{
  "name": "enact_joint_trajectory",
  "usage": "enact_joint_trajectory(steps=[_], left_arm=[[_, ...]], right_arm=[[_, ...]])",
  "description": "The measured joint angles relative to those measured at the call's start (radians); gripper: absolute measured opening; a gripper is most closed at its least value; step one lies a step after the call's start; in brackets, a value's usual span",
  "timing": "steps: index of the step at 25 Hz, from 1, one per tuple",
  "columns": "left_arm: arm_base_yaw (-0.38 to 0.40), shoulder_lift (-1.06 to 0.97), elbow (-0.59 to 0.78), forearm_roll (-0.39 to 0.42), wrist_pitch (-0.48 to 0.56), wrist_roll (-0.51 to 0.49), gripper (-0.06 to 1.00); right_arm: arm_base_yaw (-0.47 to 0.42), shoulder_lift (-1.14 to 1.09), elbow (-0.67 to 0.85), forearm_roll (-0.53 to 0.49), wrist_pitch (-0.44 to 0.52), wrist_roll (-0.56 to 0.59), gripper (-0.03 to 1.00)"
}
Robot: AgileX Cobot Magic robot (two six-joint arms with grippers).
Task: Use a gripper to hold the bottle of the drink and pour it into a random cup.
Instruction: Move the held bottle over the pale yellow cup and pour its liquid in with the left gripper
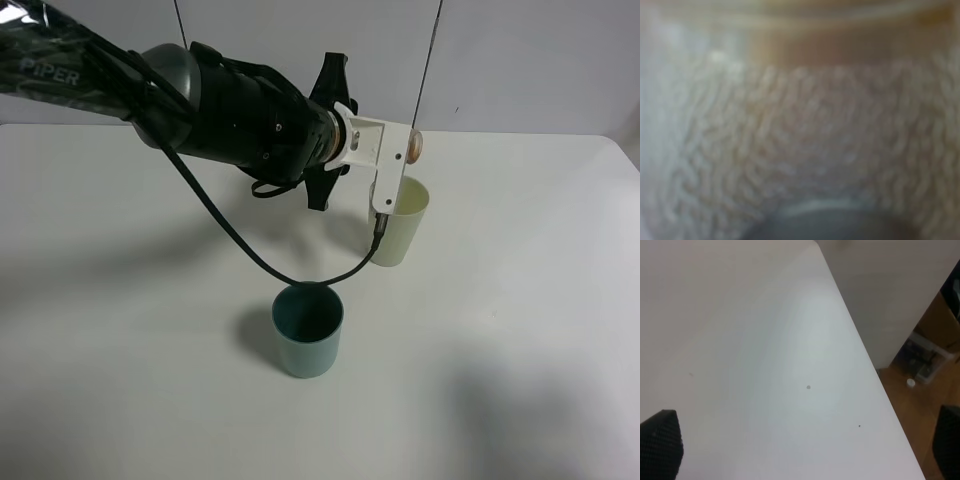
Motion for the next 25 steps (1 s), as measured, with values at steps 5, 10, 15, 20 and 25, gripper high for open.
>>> enact_joint_trajectory(steps=[5, 10, 15, 20, 25], left_arm=[[-0.002, 0.01, 0.0, 0.004, 0.015, 0.0, 0.33], [-0.003, 0.01, 0.0, 0.019, 0.025, 0.002, 0.33], [-0.005, 0.01, 0.0, 0.03, 0.034, 0.003, 0.33], [-0.005, 0.01, 0.0, 0.038, 0.046, 0.012, 0.33], [-0.005, 0.01, 0.0, 0.038, 0.065, 0.038, 0.33]], right_arm=[[0.0, 0.0, 0.0, 0.0, 0.0, 0.0, 1.0], [0.0, 0.0, 0.0, 0.0, 0.0, 0.0, 1.0], [0.0, 0.0, 0.0, 0.0, 0.0, 0.0, 1.0], [0.0, 0.0, 0.0, 0.0, 0.0, 0.0, 1.0], [0.0, 0.0, 0.0, 0.0, 0.0, 0.0, 1.0]])
